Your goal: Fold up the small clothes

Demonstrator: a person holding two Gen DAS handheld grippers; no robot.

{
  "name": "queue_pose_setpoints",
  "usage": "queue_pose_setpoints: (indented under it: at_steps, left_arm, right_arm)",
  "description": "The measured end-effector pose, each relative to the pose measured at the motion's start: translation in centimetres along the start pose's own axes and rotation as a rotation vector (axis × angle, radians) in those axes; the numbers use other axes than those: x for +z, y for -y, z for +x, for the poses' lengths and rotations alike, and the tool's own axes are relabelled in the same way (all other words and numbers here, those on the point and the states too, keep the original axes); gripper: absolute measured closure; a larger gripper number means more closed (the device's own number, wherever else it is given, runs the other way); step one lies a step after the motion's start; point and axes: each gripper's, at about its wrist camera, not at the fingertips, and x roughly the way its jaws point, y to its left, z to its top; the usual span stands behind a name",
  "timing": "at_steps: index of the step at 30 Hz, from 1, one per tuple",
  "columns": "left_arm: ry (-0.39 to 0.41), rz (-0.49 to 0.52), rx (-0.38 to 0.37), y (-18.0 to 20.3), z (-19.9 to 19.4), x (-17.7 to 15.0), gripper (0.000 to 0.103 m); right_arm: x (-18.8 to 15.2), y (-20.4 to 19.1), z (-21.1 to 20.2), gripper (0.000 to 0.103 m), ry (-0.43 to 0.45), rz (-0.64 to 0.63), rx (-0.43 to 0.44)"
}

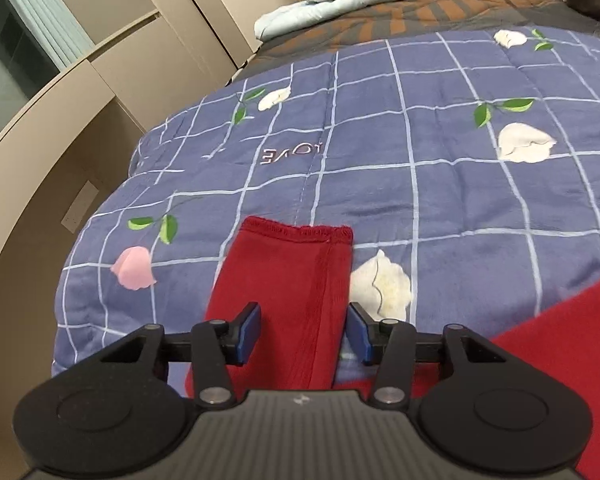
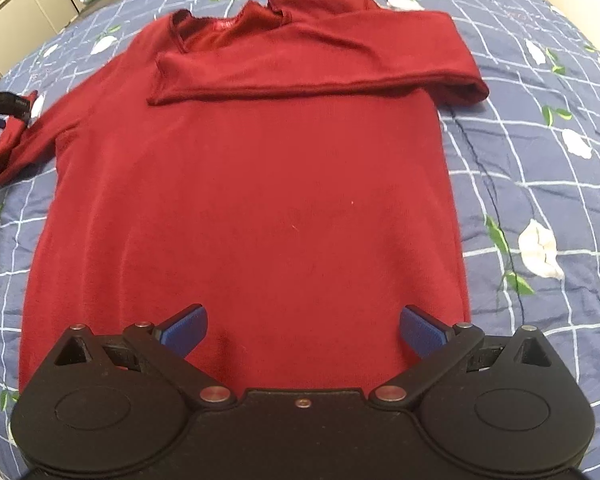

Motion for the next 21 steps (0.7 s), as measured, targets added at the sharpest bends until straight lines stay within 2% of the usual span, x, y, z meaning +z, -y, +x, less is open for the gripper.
queue_pose_setpoints:
  at_steps: [1,3,4,5,9,13,17,21]
  left_arm:
    - [0.004,-0.002,0.003,0.0,0.1,0.2,0.054]
    - [0.020,-0.017,-0.009,-0.1,0.2,0.3,0.074]
    - [0.020,-0.027,-0.023,-0.2,0.3,0.3,0.090]
    - [0.017,-0.034,-0.024,-0.3,0.4,0.4,0.097]
    - [0.055,-0.114,-0.020,-1.2,-0.4,0.5,0.100]
    - [0.180,-0.166,-0.045,-1.5,-4.1,0.4,0.101]
    - [0.328,-0.194,-0.115,-0.8,-9.7,0.8,0.101]
    - [0.409,-0.200,-0.240,1.1,-14.7,1.3,0.101]
  right_arm:
    - [0.0,0.0,0.1,0.001,-0.004,0.003,-0.002]
    - [0.0,0.1,0.4,0.001,-0.013,0.010,-0.007]
    - [0.0,0.1,0.6,0.001,-0.017,0.012,-0.008]
    - [-0.1,0.2,0.7,0.001,-0.022,0.014,-0.011]
    - [0.1,0.2,1.1,0.001,-0.032,0.017,-0.010]
    - [0.5,-0.1,1.2,0.001,-0.022,0.011,0.004]
    - [0.9,-0.3,1.1,0.001,-0.006,0.010,0.018]
    - [0.9,-0.1,0.9,0.001,0.002,0.013,0.029]
